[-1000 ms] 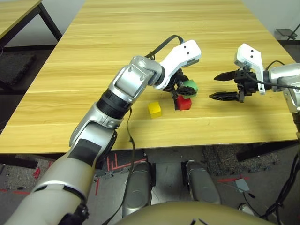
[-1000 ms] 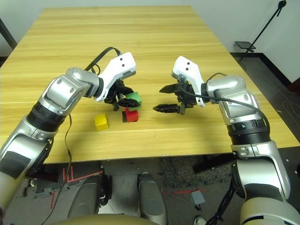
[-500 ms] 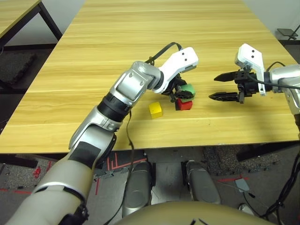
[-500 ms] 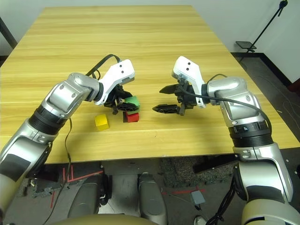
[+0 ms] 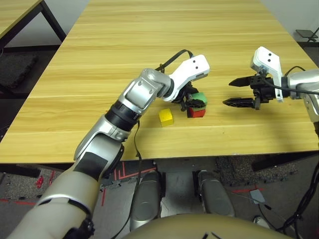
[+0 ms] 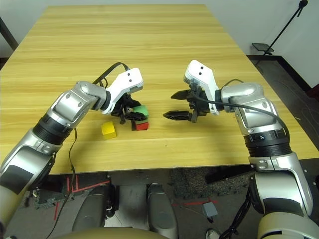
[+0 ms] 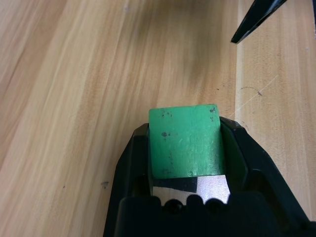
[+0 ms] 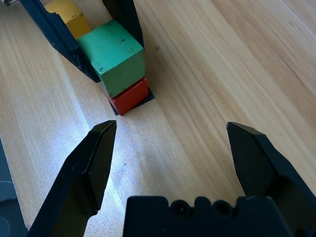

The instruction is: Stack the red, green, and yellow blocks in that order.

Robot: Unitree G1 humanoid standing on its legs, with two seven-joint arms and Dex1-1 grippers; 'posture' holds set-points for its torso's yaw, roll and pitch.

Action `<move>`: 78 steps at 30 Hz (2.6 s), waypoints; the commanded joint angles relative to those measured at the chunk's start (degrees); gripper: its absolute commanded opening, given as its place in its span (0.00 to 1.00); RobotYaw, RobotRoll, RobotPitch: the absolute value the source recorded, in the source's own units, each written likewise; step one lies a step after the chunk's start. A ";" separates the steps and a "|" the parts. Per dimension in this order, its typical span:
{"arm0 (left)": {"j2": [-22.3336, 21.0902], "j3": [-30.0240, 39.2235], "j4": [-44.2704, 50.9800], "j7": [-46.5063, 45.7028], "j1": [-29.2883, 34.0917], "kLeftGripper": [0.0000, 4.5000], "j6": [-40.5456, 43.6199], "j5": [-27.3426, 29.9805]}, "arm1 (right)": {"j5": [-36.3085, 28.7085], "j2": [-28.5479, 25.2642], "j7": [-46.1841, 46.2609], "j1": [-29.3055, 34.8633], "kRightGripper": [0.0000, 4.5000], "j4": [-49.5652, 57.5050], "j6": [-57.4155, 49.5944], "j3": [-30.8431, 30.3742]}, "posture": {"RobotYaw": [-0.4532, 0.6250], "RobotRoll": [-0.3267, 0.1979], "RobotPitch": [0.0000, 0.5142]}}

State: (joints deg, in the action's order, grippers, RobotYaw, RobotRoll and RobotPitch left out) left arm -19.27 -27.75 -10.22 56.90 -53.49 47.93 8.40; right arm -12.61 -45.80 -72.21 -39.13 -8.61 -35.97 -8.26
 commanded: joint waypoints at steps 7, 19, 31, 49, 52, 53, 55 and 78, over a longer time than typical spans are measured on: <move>-2.76 4.96 11.15 -1.26 0.22 0.99 5.97 2.72 | -0.68 -0.28 -0.25 0.10 1.00 -0.44 0.77 0.44 | 0.60 0.56 0.18; -25.61 6.08 30.13 1.99 11.51 0.99 15.43 8.08 | 0.19 0.80 -1.76 -3.10 1.00 -3.81 2.45 -0.93 | 0.63 0.53 0.16; -24.60 1.56 24.02 -0.92 16.40 0.99 7.76 4.73 | -0.26 0.83 -1.87 -3.15 1.00 -1.51 0.82 -0.93 | 0.61 0.51 0.17; -17.01 3.75 15.15 -6.45 19.82 0.47 -2.41 -0.90 | -1.17 0.48 -0.61 -0.46 1.00 1.20 -0.83 0.63 | 0.59 0.54 0.17; -18.49 3.68 16.71 -4.41 18.19 0.47 -1.05 -0.66 | -1.21 0.86 -0.29 -0.45 1.00 1.08 -0.80 0.60 | 0.60 0.55 0.16; -19.16 3.72 17.56 -3.51 17.47 0.47 -0.11 -0.29 | -1.26 1.00 -0.17 -0.47 1.00 1.09 -0.85 0.62 | 0.60 0.56 0.16; -20.18 4.09 19.29 -1.80 15.56 0.47 1.65 0.57 | -1.35 0.94 -0.27 -0.21 1.00 1.19 -0.83 0.59 | 0.60 0.57 0.16; -5.37 -2.49 6.27 4.58 -12.24 0.47 11.96 1.17 | -4.60 -0.44 2.47 6.79 1.00 7.83 -3.63 1.93 | 0.55 0.68 0.18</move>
State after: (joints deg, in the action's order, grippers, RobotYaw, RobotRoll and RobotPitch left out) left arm -25.02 -29.46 -3.85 61.81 -64.57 58.46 9.25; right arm -16.53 -45.51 -70.07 -32.95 -2.13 -39.03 -7.41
